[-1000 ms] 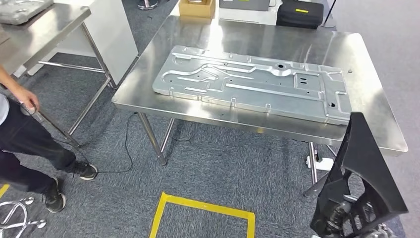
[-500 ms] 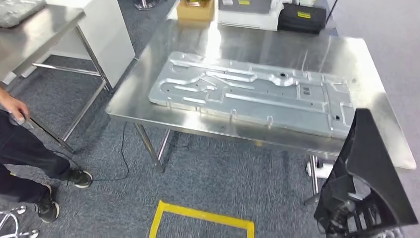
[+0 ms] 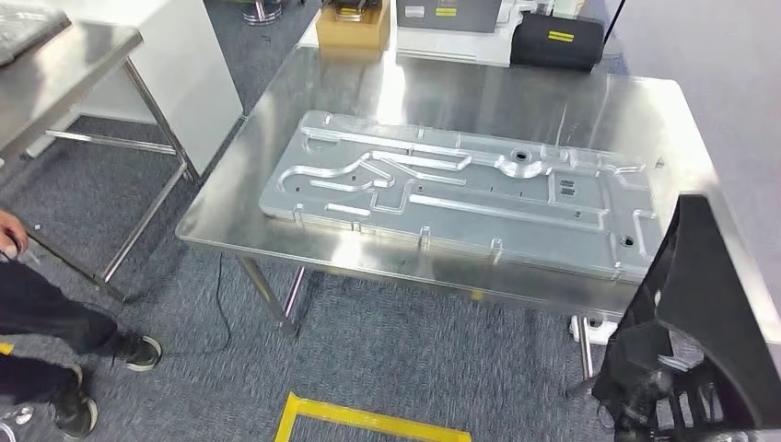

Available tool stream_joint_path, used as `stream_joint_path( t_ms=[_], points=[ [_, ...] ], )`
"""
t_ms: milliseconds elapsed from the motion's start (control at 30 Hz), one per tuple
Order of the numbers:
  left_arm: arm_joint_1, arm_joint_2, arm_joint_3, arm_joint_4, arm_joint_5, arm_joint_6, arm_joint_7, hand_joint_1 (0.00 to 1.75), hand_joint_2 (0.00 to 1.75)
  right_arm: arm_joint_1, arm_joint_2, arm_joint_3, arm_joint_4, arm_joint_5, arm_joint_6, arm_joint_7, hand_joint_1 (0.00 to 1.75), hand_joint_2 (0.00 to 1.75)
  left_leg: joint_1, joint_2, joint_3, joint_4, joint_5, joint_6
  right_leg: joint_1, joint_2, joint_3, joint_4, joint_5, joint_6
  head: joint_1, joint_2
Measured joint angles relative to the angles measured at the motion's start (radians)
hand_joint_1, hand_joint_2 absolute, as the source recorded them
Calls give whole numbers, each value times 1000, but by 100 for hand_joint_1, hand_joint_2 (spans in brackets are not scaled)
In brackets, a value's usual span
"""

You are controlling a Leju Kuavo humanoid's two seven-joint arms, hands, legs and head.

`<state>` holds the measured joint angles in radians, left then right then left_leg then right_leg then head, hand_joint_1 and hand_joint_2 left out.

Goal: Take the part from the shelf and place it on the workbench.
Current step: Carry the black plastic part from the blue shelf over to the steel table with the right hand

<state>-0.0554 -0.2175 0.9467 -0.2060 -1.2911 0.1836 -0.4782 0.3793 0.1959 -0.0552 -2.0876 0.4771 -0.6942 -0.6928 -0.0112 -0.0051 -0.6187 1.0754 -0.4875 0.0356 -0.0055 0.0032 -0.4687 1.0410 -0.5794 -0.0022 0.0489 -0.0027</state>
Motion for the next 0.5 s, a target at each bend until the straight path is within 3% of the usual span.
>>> stream_joint_path(
  t_ms=[67,133,233,300,333,433,467,500],
  points=[
    [1,1,-1,0,-6,-1,0,0,175,-9,-5,-6,-21,3,0,0,175,175,-1,0,21,-15,6,14,-2,0,13,11,-5,12,-1,0],
    [0,2,-4,0,-12,-3,0,0,175,-22,-18,-17,-47,4,0,-1,175,175,2,0,45,-26,2,26,-5,-1,-6,62,-16,19,-1,0],
    [-7,2,-9,0,-19,-7,0,0,175,-44,-42,-37,-76,3,0,-1,175,175,3,-1,67,-32,-13,35,-8,-2,-122,220,-72,31,1,0],
    [-6,2,-12,0,-23,-10,0,0,175,-54,-57,-48,-85,-1,0,-1,175,175,3,-2,85,-32,-30,33,-8,-2,-182,255,-80,36,1,0],
    [-5,2,-15,0,-25,-11,0,0,175,-59,-64,-53,-88,-4,0,-1,175,175,3,-3,99,-32,-40,32,-8,-2,-191,228,-53,36,1,0],
    [-3,0,-21,1,-29,-12,0,0,175,-80,-79,-68,-101,-18,0,-1,175,175,3,-4,136,-33,-68,25,-1,-3,-182,78,86,23,1,0],
    [-4,0,-22,1,-29,-11,1,0,175,-85,-83,-74,-104,-25,0,-1,175,175,3,-5,139,-35,-75,20,3,-3,-180,52,115,16,0,0],
    [-6,0,-23,2,-30,-8,3,0,175,-90,-86,-81,-108,-32,0,-1,175,175,2,-5,143,-35,-78,15,7,-3,-181,42,124,9,0,0]
  ],
)
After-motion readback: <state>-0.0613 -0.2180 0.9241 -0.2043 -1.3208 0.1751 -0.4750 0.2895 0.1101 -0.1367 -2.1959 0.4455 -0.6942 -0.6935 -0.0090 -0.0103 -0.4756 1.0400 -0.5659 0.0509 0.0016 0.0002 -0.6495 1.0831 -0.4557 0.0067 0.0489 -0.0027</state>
